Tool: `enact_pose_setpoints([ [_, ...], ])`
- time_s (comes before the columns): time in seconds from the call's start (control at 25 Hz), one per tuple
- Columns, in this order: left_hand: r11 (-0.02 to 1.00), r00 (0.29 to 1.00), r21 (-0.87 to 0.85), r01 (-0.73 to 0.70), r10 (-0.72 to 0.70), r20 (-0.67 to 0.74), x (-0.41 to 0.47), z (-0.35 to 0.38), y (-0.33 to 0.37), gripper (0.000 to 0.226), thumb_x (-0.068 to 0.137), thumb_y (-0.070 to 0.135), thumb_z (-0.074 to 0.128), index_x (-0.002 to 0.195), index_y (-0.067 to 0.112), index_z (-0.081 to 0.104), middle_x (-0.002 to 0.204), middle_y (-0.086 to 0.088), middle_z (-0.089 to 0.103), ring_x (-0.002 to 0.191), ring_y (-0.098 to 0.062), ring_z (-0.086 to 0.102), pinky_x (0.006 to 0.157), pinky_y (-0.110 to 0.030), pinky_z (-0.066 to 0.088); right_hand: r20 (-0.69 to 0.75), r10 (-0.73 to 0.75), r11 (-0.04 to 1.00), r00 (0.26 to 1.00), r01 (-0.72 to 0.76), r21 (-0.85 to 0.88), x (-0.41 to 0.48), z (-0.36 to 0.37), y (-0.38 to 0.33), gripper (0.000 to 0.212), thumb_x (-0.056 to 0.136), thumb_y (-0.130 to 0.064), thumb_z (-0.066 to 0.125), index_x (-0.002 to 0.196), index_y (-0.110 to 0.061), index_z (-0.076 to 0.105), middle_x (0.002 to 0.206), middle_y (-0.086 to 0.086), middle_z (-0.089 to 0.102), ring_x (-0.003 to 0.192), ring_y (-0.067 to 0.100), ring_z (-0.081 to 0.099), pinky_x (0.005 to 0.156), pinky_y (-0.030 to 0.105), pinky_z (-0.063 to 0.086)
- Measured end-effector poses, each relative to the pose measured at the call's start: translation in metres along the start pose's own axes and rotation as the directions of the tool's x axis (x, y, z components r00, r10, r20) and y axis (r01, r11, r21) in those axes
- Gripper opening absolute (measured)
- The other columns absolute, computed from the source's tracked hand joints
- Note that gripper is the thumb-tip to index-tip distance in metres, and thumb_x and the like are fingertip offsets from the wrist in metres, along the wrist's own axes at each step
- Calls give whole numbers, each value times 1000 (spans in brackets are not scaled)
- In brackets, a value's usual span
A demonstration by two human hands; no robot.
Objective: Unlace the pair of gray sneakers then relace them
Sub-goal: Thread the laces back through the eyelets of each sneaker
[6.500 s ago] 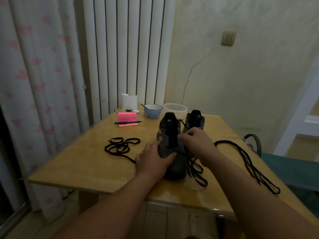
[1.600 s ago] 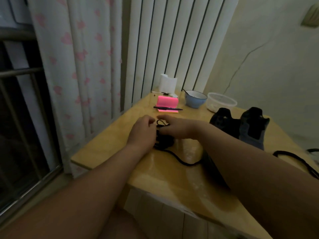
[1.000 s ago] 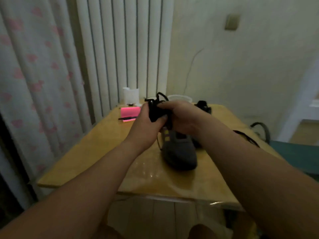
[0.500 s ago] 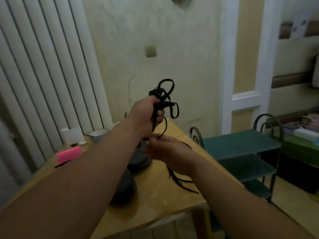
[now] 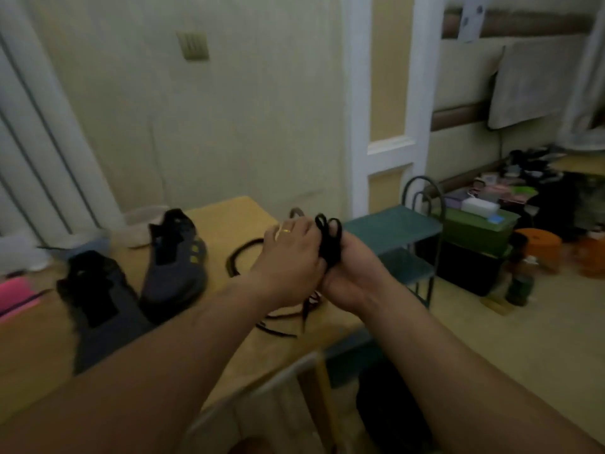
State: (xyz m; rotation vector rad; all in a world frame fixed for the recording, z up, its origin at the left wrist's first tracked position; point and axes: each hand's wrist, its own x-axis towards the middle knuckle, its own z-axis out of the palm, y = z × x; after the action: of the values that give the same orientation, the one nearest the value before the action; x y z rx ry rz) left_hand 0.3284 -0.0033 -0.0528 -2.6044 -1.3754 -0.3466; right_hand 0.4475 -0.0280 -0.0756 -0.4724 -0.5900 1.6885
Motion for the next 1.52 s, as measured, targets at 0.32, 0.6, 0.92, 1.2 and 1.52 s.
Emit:
enact_pose_setpoints([
  [0.32, 829, 965, -545, -129, 232, 123, 29, 31, 70, 73, 96, 44, 73, 156, 24, 37, 153, 0, 48, 140, -14, 47, 110, -26, 37, -377, -558, 600, 739, 45, -799, -49, -170, -71, 15, 102, -12, 59, 112, -19, 68, 106, 5, 75, 98, 23, 74, 87, 40, 62],
  [0.6, 848, 992, -516, -119, 78, -102, 34, 41, 28, 37, 103, 34, 62, 137, 19, 58, 130, 4, 61, 116, -8, 53, 92, -21, 38, -597, -173, -126, 784, -619, -775, -39, -287, -21, 36, 103, -30, 63, 130, -7, 65, 122, 11, 66, 102, 28, 63, 88, 40, 53],
  [0.92, 832, 968, -553, -33, -111, -225, -10, 16, -36, 18, 101, 23, 64, 116, 16, 71, 102, 6, 67, 98, -9, 61, 85, -22, 44, -161, -586, 137, 794, -99, -986, 7, -140, -38, 14, 103, -22, 58, 97, -22, 71, 93, -1, 73, 89, 15, 70, 83, 39, 58],
  [1.2, 782, 754, -580, 225, -517, -404, -102, -31, -163, 14, 101, 17, 56, 106, 26, 66, 97, 7, 68, 92, -13, 63, 81, -33, 51, 217, -465, 137, 858, 312, -940, 67, 38, 56, 18, 100, -20, 59, 88, -27, 71, 84, -2, 73, 77, 11, 69, 72, 38, 56],
  [1.52, 456, 653, -717, 527, -758, -2, -236, 38, -202, 103, 74, 90, 64, 156, 39, 28, 154, 12, 36, 136, -12, 47, 112, -42, 47, 293, -101, -62, 951, 288, -956, 80, 111, 211, 19, 106, -33, 53, 104, -20, 67, 93, -8, 64, 80, 5, 59, 64, 26, 48],
])
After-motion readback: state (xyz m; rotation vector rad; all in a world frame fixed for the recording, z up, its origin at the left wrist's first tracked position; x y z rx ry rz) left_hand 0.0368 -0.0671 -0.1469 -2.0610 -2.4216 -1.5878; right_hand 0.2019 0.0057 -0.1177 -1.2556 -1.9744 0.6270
